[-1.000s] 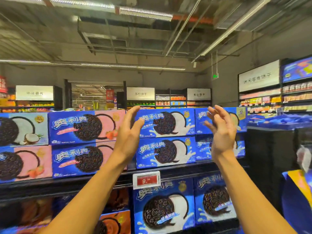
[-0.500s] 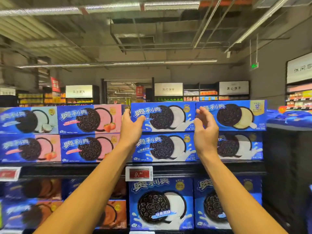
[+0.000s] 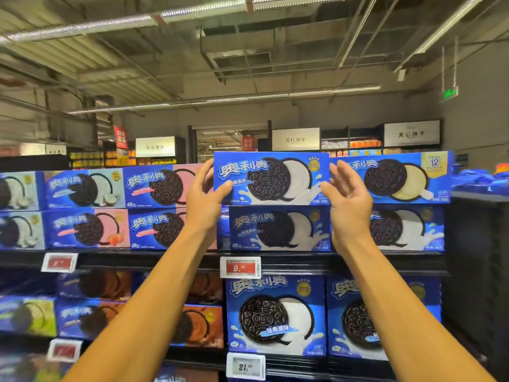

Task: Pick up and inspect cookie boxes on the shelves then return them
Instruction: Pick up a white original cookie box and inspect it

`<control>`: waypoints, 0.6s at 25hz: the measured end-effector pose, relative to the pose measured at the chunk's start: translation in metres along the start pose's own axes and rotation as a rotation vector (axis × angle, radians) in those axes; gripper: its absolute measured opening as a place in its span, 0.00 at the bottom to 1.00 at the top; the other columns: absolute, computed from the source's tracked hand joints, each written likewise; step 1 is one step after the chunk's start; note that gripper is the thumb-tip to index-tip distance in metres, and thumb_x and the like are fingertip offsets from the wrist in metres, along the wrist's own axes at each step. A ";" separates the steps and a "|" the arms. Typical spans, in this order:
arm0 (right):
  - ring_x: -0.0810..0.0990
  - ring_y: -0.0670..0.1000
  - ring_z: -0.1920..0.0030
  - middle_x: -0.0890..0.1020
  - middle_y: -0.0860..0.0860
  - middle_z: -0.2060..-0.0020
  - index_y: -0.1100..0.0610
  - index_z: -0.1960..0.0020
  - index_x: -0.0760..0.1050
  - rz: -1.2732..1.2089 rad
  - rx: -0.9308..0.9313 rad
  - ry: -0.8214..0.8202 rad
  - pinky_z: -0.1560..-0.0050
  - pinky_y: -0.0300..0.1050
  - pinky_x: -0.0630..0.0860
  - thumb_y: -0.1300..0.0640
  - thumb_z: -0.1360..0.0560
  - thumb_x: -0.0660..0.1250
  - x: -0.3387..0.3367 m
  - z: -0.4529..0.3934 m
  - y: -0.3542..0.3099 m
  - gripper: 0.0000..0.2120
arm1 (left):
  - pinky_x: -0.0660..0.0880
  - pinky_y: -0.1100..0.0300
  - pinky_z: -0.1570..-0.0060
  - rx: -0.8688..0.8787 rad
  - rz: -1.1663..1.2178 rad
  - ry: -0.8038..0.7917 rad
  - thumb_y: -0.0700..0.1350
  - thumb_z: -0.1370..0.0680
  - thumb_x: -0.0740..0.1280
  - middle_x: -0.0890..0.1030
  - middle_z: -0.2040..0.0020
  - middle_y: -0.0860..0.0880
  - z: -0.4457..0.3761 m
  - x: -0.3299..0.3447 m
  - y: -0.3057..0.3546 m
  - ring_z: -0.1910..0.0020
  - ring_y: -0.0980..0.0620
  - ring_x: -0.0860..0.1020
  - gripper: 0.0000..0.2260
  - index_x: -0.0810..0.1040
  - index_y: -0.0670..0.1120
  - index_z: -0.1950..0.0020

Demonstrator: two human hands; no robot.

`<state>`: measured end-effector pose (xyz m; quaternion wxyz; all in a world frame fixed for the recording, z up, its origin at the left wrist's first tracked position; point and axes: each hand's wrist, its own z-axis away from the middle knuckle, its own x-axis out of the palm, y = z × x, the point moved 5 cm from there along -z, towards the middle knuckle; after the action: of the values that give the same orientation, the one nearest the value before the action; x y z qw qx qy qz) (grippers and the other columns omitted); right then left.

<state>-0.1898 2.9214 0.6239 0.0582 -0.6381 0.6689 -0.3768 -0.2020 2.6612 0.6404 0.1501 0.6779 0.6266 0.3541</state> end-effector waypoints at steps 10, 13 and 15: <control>0.81 0.39 0.43 0.81 0.49 0.42 0.56 0.36 0.73 -0.140 -0.053 -0.026 0.40 0.38 0.76 0.76 0.25 0.65 0.019 0.054 -0.002 0.23 | 0.76 0.52 0.53 -0.271 0.543 0.051 0.31 0.25 0.63 0.82 0.44 0.50 0.046 -0.047 -0.005 0.47 0.48 0.80 0.19 0.78 0.54 0.44; 0.82 0.39 0.45 0.84 0.49 0.43 0.56 0.38 0.75 -0.217 0.033 0.019 0.44 0.35 0.77 0.71 0.23 0.67 0.033 0.074 0.007 0.18 | 0.73 0.48 0.45 -0.308 0.629 0.048 0.38 0.22 0.63 0.82 0.42 0.50 0.056 -0.071 -0.007 0.44 0.48 0.81 0.15 0.78 0.55 0.41; 0.83 0.37 0.51 0.87 0.41 0.53 0.51 0.43 0.78 -0.208 0.056 0.004 0.49 0.31 0.77 0.68 0.22 0.67 0.046 0.086 0.008 0.14 | 0.73 0.46 0.39 -0.327 0.679 0.039 0.39 0.22 0.63 0.83 0.40 0.49 0.059 -0.088 -0.008 0.41 0.47 0.80 0.15 0.78 0.53 0.39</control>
<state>-0.1568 2.8423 0.5767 0.0355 -0.7015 0.5885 -0.4004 -0.1651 2.5928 0.5681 0.1186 0.8072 0.3043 0.4917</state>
